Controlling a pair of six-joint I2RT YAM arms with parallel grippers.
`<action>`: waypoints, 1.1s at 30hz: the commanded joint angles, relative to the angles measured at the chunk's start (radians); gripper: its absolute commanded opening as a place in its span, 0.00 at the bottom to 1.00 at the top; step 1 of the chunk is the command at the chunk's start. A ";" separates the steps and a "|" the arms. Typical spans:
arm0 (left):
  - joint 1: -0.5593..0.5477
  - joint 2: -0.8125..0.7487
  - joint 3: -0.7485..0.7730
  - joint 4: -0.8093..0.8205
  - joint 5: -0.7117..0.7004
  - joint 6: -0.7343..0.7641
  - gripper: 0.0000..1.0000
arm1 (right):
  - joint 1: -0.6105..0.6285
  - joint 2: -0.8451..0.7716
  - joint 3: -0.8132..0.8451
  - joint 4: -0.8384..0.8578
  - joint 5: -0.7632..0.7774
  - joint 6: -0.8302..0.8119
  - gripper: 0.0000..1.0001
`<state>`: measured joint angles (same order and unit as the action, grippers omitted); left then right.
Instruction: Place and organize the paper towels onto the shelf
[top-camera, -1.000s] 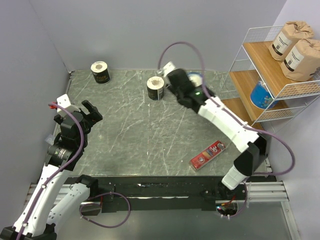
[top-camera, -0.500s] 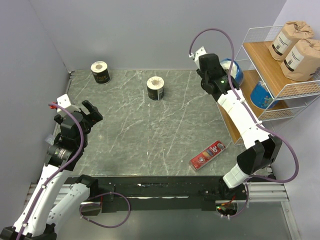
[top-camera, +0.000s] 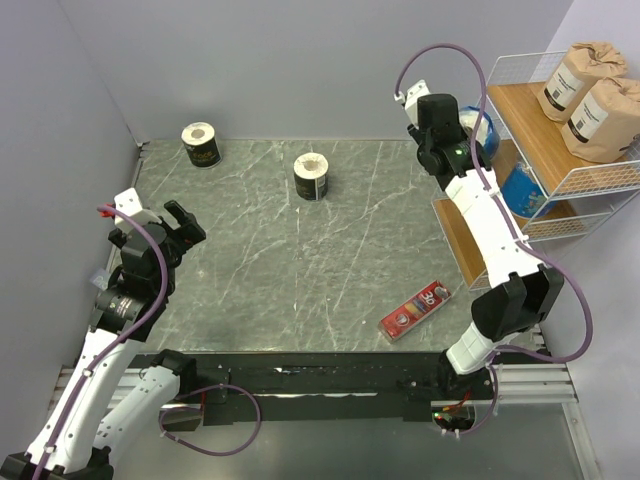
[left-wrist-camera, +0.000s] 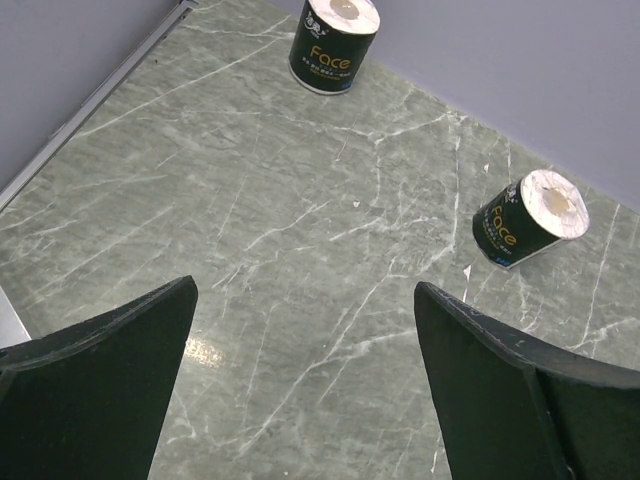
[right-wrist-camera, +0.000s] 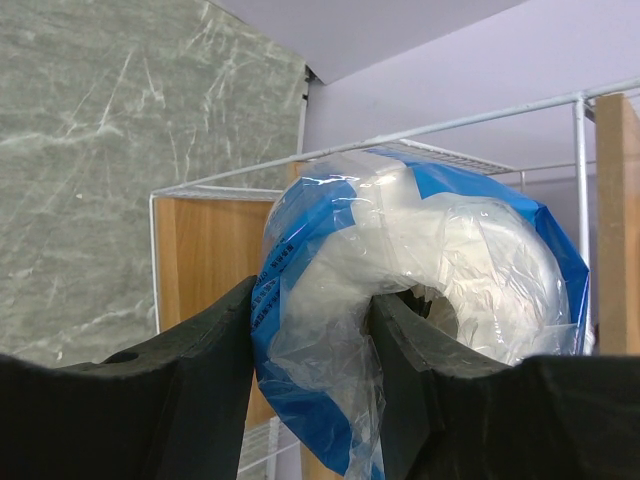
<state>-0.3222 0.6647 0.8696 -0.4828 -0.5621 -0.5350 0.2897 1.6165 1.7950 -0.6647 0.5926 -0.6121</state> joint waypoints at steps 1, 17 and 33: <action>-0.002 -0.001 -0.003 0.026 0.008 0.012 0.96 | -0.024 -0.004 0.047 0.077 -0.014 -0.026 0.38; -0.002 0.009 -0.003 0.026 0.011 0.015 0.97 | -0.083 0.032 0.043 0.120 0.001 -0.060 0.57; -0.003 0.000 -0.003 0.027 0.018 0.015 0.96 | -0.073 0.039 0.109 0.119 0.087 -0.100 0.75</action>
<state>-0.3222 0.6739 0.8696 -0.4828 -0.5610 -0.5350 0.2153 1.6726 1.8404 -0.5835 0.6338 -0.7044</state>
